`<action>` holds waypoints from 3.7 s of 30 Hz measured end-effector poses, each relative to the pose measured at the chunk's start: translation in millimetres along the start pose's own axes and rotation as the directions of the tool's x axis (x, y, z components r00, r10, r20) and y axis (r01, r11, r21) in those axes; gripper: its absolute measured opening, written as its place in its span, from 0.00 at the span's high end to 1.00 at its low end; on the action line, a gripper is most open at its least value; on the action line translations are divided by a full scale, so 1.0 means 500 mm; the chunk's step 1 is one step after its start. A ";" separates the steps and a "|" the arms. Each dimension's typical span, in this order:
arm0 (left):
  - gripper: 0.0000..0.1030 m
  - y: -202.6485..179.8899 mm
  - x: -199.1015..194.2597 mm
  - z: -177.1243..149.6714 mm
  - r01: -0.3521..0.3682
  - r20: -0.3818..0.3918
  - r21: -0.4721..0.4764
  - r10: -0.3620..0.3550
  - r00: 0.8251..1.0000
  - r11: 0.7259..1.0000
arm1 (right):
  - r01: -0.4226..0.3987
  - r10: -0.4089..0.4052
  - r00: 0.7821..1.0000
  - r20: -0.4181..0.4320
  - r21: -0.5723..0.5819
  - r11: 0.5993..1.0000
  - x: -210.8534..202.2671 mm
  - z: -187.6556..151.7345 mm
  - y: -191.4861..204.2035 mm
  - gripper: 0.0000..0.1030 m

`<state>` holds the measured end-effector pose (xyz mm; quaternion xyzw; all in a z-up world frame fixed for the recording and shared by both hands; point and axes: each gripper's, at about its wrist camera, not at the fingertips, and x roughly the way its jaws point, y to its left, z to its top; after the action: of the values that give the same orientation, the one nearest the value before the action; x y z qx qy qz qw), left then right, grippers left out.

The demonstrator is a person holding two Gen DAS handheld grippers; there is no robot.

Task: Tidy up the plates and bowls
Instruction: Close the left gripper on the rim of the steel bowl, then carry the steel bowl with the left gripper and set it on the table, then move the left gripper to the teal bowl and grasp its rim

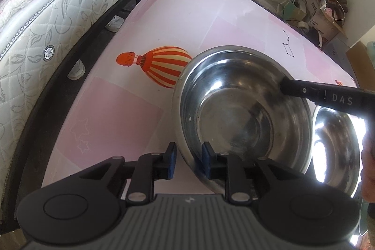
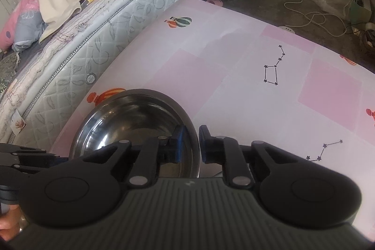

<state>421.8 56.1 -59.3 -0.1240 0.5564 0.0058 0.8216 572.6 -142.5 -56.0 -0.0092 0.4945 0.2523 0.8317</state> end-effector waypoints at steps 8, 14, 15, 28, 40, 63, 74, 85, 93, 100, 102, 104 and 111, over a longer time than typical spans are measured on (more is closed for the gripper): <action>0.82 0.002 -0.026 0.004 -0.036 0.036 0.002 0.036 0.999 0.999 | 0.025 -0.024 1.000 0.020 -0.041 0.999 -0.003 -0.001 0.029 0.89; 0.82 -0.019 -0.085 0.010 -0.034 0.089 0.035 0.030 0.996 0.999 | 0.010 -0.008 0.999 0.053 -0.028 1.000 -0.051 0.012 0.035 0.89; 0.82 -0.027 -0.096 0.010 -0.025 0.098 0.042 0.021 0.995 0.999 | 0.009 -0.007 0.998 0.060 -0.026 1.000 -0.064 0.015 0.035 0.89; 0.82 -0.212 -0.098 -0.008 0.090 0.081 0.183 -0.106 0.991 0.979 | 0.104 -0.110 0.991 0.069 0.092 0.990 -0.233 -0.064 -0.112 0.89; 0.82 -0.288 -0.028 -0.031 0.064 0.024 0.225 -0.071 0.997 0.972 | 0.169 -0.171 0.985 0.000 0.161 0.972 -0.224 -0.140 -0.215 0.89; 0.65 -0.244 0.018 -0.027 0.167 -0.096 0.132 -0.155 0.983 0.977 | 0.138 -0.115 0.989 -0.096 0.281 0.950 -0.188 -0.139 -0.260 0.57; 0.79 -0.218 0.029 -0.016 0.156 -0.103 0.122 -0.144 0.984 0.980 | 0.077 -0.036 0.991 -0.133 0.321 0.944 -0.145 -0.129 -0.224 0.56; 0.77 -0.110 0.019 0.028 0.091 -0.057 0.029 -0.090 0.994 0.995 | -0.008 0.042 0.994 -0.100 0.317 0.948 -0.094 -0.088 -0.138 0.56; 0.62 -0.115 -0.014 0.022 0.068 0.010 0.086 -0.070 0.998 0.994 | 0.023 -0.006 0.998 -0.066 0.252 0.967 -0.092 -0.074 -0.099 0.56; 0.49 -0.144 -0.077 -0.002 0.072 0.085 0.160 -0.086 0.993 0.984 | 0.024 -0.035 0.999 0.035 0.265 0.964 -0.196 -0.079 -0.120 0.56; 0.45 -0.156 -0.097 -0.012 0.073 0.102 0.188 -0.094 0.990 0.979 | 0.019 -0.038 0.997 0.064 0.274 0.962 -0.233 -0.089 -0.130 0.56; 0.44 -0.168 -0.114 -0.022 0.069 0.123 0.211 -0.096 0.988 0.975 | 0.014 -0.041 0.995 0.090 0.285 0.958 -0.269 -0.104 -0.140 0.56; 0.40 -0.221 -0.152 -0.068 0.103 0.118 0.297 -0.144 0.983 0.949 | -0.005 -0.051 0.986 0.158 0.333 0.943 -0.390 -0.195 -0.172 0.56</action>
<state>378.2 -48.5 20.2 -0.0361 0.4840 -0.1188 0.8662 454.9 -323.5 35.4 0.1463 0.4593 0.1552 0.8623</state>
